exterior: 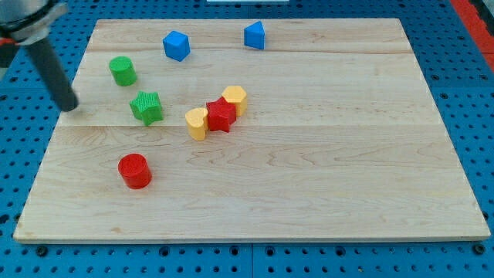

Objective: Move the red circle to the bottom of the red star

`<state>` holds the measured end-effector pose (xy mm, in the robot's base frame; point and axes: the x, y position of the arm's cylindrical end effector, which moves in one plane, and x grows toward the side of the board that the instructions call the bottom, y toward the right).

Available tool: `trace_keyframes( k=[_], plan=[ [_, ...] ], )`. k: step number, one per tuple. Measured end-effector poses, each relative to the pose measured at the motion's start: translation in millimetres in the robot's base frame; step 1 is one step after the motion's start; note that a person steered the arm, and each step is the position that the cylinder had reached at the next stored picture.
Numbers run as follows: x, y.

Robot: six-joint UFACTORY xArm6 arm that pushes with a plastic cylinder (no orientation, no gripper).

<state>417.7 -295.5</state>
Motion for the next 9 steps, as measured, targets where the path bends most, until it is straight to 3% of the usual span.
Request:
trace_keyframes(
  k=[2, 3, 6, 8, 9],
  plan=[
    [126.5, 15.4],
    [145.5, 47.8],
    [124.3, 175.5],
    [126.0, 138.5],
    [95.1, 146.9]
  ],
)
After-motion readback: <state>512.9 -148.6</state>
